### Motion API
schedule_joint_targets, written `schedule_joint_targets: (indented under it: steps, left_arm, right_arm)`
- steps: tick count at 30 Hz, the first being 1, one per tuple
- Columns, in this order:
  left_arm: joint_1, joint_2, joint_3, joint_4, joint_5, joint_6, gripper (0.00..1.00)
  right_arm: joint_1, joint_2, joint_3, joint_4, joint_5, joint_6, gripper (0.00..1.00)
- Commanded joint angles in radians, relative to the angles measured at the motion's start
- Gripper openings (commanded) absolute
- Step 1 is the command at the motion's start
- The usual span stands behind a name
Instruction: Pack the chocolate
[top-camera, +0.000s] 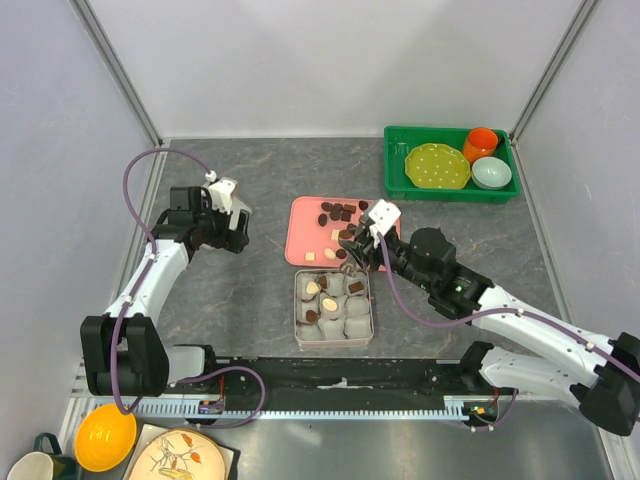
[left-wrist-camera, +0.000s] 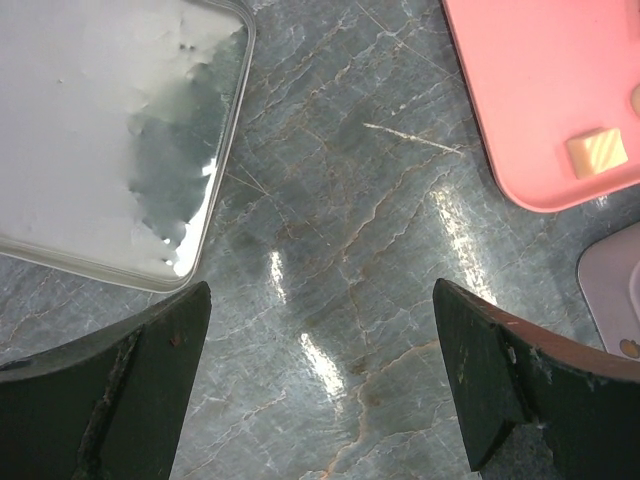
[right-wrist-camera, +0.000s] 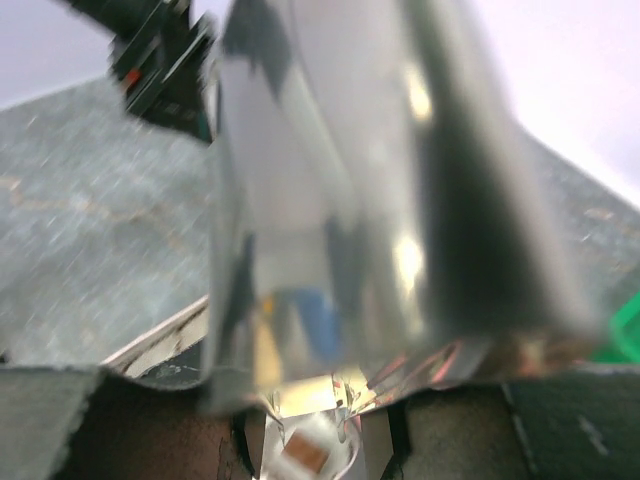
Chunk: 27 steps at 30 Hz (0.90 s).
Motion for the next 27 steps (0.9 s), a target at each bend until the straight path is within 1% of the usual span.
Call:
schedule_joint_targets:
  steps: [1,4,11,21,26,27]
  left_arm:
    - [-0.003,-0.011,-0.018,0.051,0.040,0.046,0.99]
    - [-0.004,-0.006,-0.026,0.054,0.040,0.052,0.99]
    - [-0.006,-0.002,-0.026,0.060,0.026,0.052,0.99]
    - [-0.008,-0.002,-0.025,0.060,0.018,0.049,0.99]
    - [-0.008,-0.011,-0.029,0.062,0.014,0.049,0.99]
    - [-0.008,-0.011,-0.029,0.062,0.011,0.049,0.99]
  right_arm:
    - [0.040,-0.059,-0.007,-0.147,0.012,0.031,0.41]
    - [0.052,-0.078,-0.021,-0.181,0.009,0.042,0.42]
    - [0.071,-0.070,-0.046,-0.165,0.003,0.058,0.45]
    - [0.097,-0.059,-0.060,-0.144,-0.013,0.065,0.54]
    - [0.104,-0.070,-0.052,-0.133,0.013,0.063,0.53]
    - [0.103,-0.072,-0.049,-0.127,0.042,0.057,0.53]
